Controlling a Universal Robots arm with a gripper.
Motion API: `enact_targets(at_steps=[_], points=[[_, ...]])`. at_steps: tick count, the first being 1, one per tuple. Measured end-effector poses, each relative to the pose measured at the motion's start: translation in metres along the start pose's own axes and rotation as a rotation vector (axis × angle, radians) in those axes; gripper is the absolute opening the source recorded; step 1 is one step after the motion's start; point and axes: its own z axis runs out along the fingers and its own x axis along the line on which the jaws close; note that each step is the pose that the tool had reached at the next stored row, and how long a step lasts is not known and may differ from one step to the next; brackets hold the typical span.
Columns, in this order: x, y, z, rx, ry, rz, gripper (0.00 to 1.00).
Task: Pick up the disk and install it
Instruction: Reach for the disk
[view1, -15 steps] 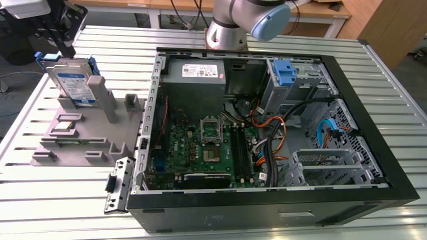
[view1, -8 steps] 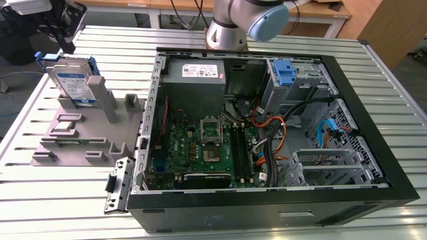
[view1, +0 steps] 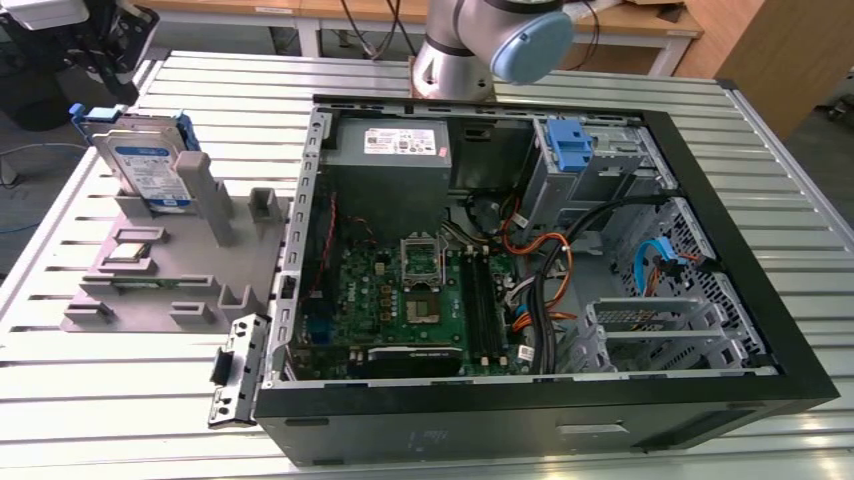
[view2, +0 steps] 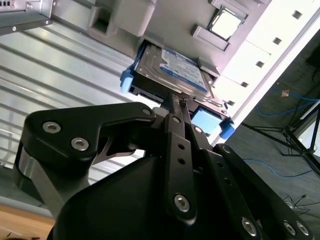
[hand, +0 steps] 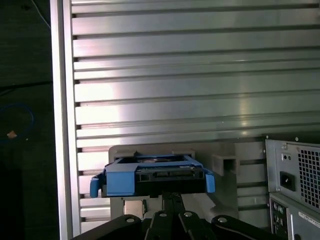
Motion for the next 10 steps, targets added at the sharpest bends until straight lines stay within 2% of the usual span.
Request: enact_targets(at_steps=[4,10], points=[[0.0058,0.0012,0.0058,0.0019,-0.0001,0.000,0.10],[0.0067,0.0011,0.0097,0.0056,0.0004,0.000,0.10]])
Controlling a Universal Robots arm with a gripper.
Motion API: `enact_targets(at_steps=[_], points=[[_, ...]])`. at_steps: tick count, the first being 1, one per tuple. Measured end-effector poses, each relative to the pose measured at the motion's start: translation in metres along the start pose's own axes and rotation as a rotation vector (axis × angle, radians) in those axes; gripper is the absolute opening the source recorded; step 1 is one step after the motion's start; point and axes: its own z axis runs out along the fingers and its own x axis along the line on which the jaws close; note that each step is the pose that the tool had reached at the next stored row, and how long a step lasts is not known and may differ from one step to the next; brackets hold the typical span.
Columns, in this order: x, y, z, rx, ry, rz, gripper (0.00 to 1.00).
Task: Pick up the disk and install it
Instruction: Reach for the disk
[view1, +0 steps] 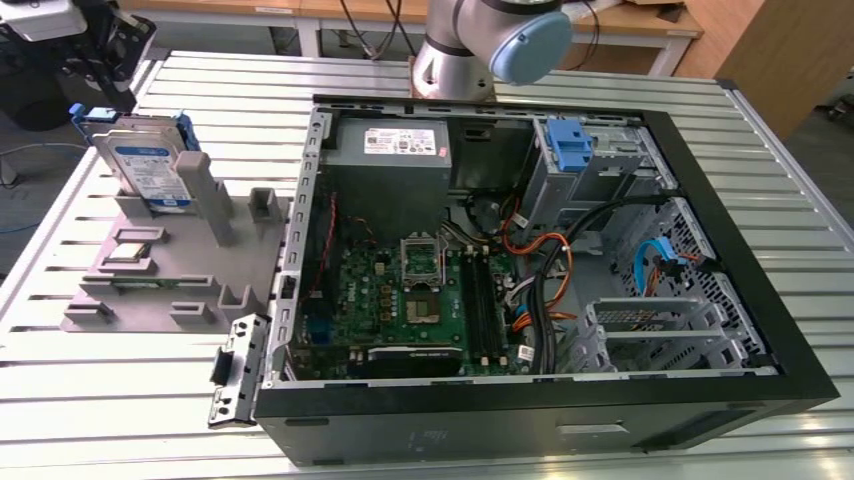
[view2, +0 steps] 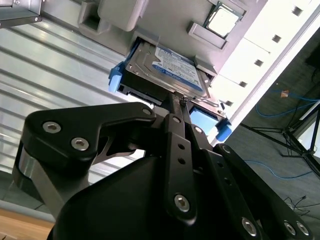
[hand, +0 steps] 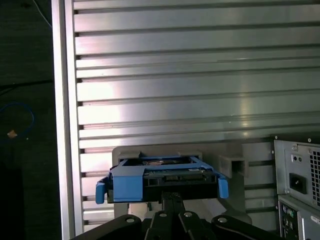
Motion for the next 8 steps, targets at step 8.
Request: enact_targets(at_steps=[8], points=[[0.0020,-0.0002,0.0005,-0.0001,-0.0002,0.000,0.10]])
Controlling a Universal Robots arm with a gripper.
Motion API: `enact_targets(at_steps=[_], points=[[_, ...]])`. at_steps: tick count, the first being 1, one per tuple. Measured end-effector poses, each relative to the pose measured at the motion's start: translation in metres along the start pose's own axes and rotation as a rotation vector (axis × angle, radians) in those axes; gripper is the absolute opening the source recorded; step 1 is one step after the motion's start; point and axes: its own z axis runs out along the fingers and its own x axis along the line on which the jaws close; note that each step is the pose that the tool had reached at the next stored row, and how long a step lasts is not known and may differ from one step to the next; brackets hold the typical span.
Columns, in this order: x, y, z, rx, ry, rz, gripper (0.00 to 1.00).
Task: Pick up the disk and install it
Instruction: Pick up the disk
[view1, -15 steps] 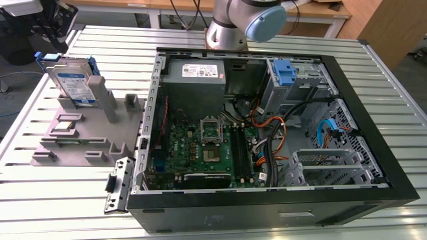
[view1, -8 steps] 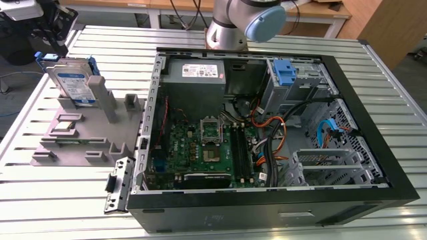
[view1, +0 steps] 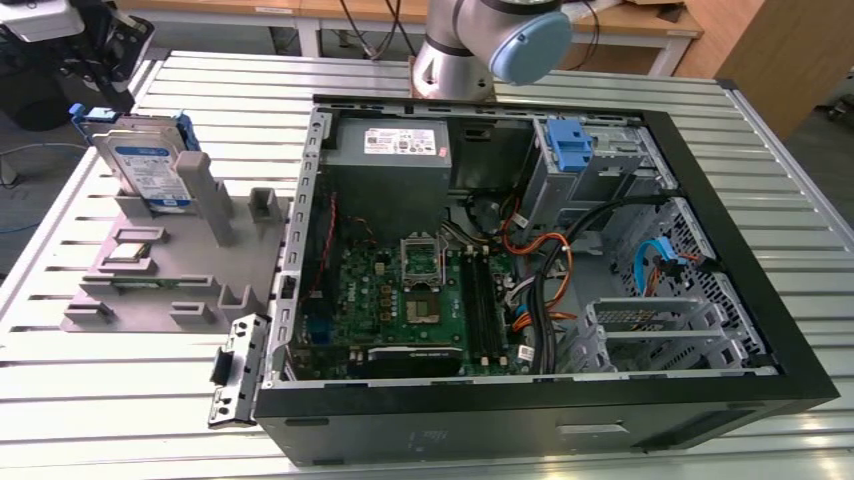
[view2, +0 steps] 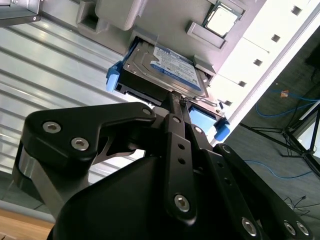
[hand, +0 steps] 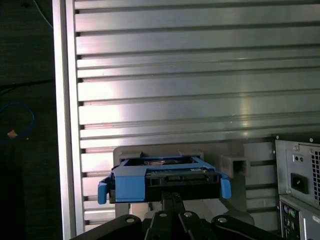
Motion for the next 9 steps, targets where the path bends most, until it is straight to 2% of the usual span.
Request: enact_targets(at_steps=[1,9], points=[[0.0017,-0.0001,0.0000,0.0000,0.0000,0.000,0.10],[0.0019,-0.0001,0.0000,0.0001,0.0001,-0.004,0.10]])
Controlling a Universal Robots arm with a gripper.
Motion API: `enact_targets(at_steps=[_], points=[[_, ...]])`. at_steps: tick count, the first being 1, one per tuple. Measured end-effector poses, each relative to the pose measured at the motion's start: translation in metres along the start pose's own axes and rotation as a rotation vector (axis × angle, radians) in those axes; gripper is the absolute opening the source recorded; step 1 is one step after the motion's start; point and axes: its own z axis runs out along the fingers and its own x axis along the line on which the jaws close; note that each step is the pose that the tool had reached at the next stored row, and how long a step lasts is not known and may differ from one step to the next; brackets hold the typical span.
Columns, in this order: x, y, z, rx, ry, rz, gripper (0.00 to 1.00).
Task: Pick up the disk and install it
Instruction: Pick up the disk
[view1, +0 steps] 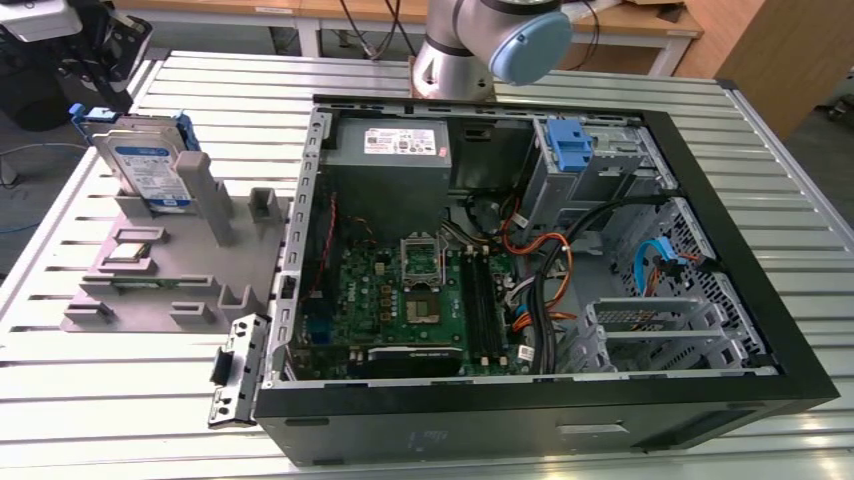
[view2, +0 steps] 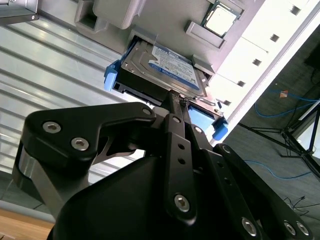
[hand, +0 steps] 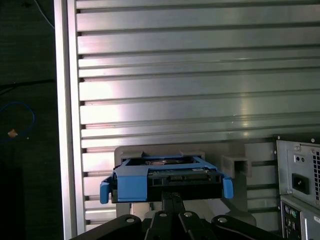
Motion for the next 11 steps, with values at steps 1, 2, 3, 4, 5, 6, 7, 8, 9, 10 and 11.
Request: enact_targets(at_steps=[1,2,3,4,5,6,7,8,9,10,11], points=[[0.0000,0.0000,0.0000,0.0000,-0.0001,0.000,0.10],[0.0000,0.0000,0.0000,0.0000,0.0000,-0.001,0.10],[0.0000,0.0000,0.0000,0.0000,0.0001,-0.002,0.10],[0.0000,0.0000,0.0000,-0.0001,0.0002,-0.004,0.10],[0.0000,0.0000,0.0000,-0.0001,0.0003,-0.007,0.10],[0.0000,0.0000,0.0000,-0.0003,0.0004,-0.011,0.10],[0.0000,0.0001,0.0000,-0.0004,0.0005,-0.015,0.10],[0.0000,0.0001,0.0000,-0.0005,0.0007,-0.020,0.10],[0.0000,0.0000,0.0000,-0.0007,0.0009,-0.025,0.10],[0.0000,0.0000,0.0000,-0.0008,0.0012,-0.031,0.10],[0.0000,0.0000,0.0000,-0.0009,0.0013,-0.035,0.10]])
